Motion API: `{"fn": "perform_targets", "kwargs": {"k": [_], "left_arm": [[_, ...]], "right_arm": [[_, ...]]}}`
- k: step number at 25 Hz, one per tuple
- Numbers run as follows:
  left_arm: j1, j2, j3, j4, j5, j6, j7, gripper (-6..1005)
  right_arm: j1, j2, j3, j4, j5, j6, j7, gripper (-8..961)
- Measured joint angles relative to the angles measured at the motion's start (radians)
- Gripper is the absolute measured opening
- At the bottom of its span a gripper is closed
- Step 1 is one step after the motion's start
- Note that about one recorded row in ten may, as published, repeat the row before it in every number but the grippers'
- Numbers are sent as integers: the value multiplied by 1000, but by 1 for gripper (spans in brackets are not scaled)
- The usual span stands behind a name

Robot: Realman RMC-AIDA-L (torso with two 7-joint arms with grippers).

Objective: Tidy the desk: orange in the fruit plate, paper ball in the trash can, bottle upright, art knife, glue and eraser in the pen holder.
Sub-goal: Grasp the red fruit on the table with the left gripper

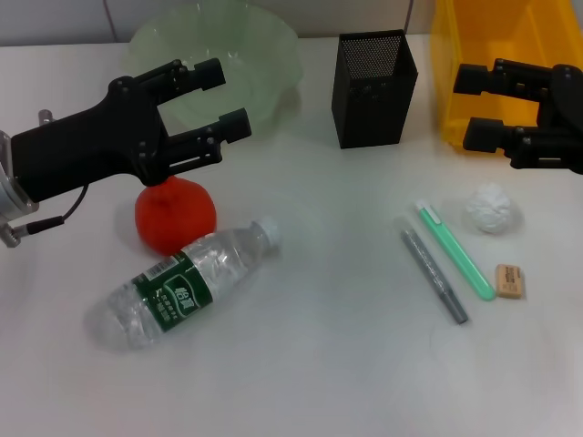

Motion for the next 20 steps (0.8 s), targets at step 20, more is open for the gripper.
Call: {"fn": "perform_targets", "kwargs": {"k": [20], "left_arm": [[49,-5,1,-6,170,-313,-19,767]], "right_arm": [[-11,11,3,0,0,3,-2,832]]}}
